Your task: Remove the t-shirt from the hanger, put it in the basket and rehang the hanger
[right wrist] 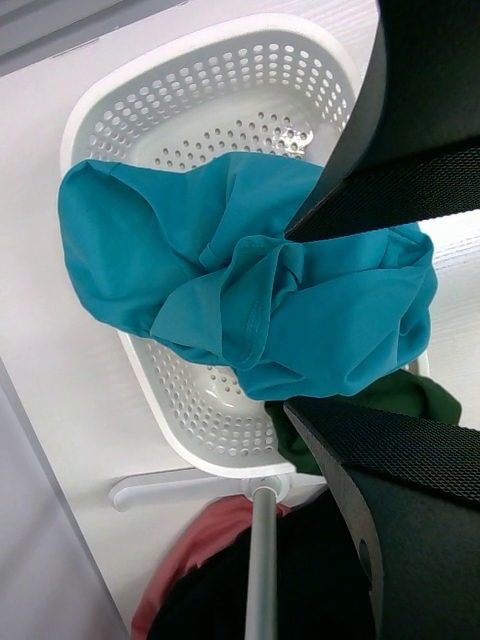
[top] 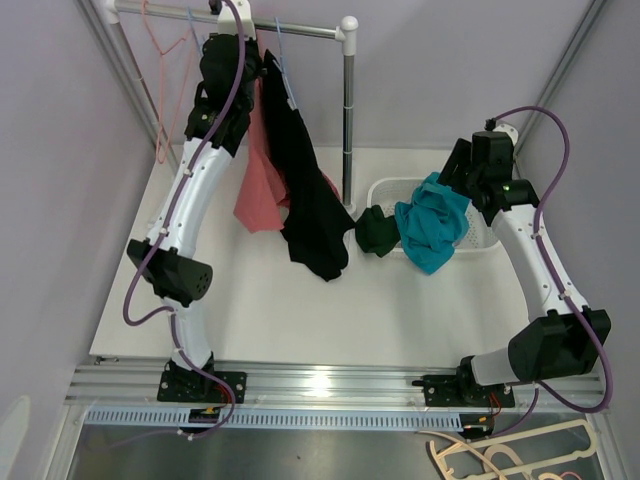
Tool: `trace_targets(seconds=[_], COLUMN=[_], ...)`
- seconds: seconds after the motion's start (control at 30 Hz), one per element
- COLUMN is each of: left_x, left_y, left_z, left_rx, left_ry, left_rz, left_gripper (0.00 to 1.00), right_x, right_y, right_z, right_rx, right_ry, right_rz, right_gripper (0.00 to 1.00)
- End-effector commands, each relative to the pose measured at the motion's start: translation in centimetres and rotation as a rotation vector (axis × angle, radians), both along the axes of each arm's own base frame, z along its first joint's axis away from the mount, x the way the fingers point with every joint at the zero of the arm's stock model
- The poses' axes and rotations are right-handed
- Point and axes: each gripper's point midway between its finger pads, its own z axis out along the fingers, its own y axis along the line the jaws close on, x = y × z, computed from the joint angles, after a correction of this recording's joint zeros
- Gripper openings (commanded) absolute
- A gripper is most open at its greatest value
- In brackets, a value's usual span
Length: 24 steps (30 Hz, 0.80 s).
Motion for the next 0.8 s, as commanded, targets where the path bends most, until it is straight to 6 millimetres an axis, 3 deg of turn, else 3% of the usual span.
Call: trace_targets(seconds=[0.0,0.17,0.3,0.4,0.43,0.47,0.53,0.57,0.6,0.73,0.77], left_x=[-5.8,-9.6,-11.2,-12.1,-11.8,-11.4,-12.8,-12.5,-13.2,-14.4,-14.4], left_y=[1.9,3.4,4.2,5.0,4.8,4.6,5.0,4.8,4.9,4.7,4.6], left_z=[11.5,15.4,15.8,14.6,12.9,11.2,10.2,9.0,9.2,7.1,5.6], left_rx=[-0.042,-0.055,-0.069,-0.119,-0.113,-0.112,-0.126,-0.124,-0.138,-0.159,-0.145], left_ry=[-0.295,-0.380,-0.375,-0.316,-0.263,-0.221,-0.205,-0.203,-0.215,-0.176,-0.144], left_rz=[-0.016,-0.004,0.008,0.045,0.052,0.060,0.077,0.077,0.077,0.065,0.064], left_gripper=[0.01,0.01,0.01,0.01,0.01,0.01,0.00,0.01,0.01,0.01,0.01], right_x=[0.4,0.3,0.3,0.2,-0.1,-0.8,-1.4,-2.1,-2.5,-3.8,-4.2], right_y=[0.3,0.5,0.8,2.7,3.3,4.8,5.9,6.3,7.4,8.9,9.6], right_z=[2.2,2.1,1.9,3.2,3.5,4.9,6.7,8.0,8.7,10.2,9.9], right_rx=[0.020,0.026,0.028,0.041,0.042,0.049,0.029,0.025,0.021,0.021,0.022], right_ry=[-0.061,-0.062,-0.060,-0.109,-0.124,-0.167,-0.233,-0.273,-0.290,-0.333,-0.335], right_rz=[0.016,0.021,0.035,0.134,0.165,0.216,0.248,0.262,0.295,0.369,0.407], right_gripper=[0.68,0.68,0.68,0.68,0.68,0.68,0.69,0.69,0.69,0.69,0.69])
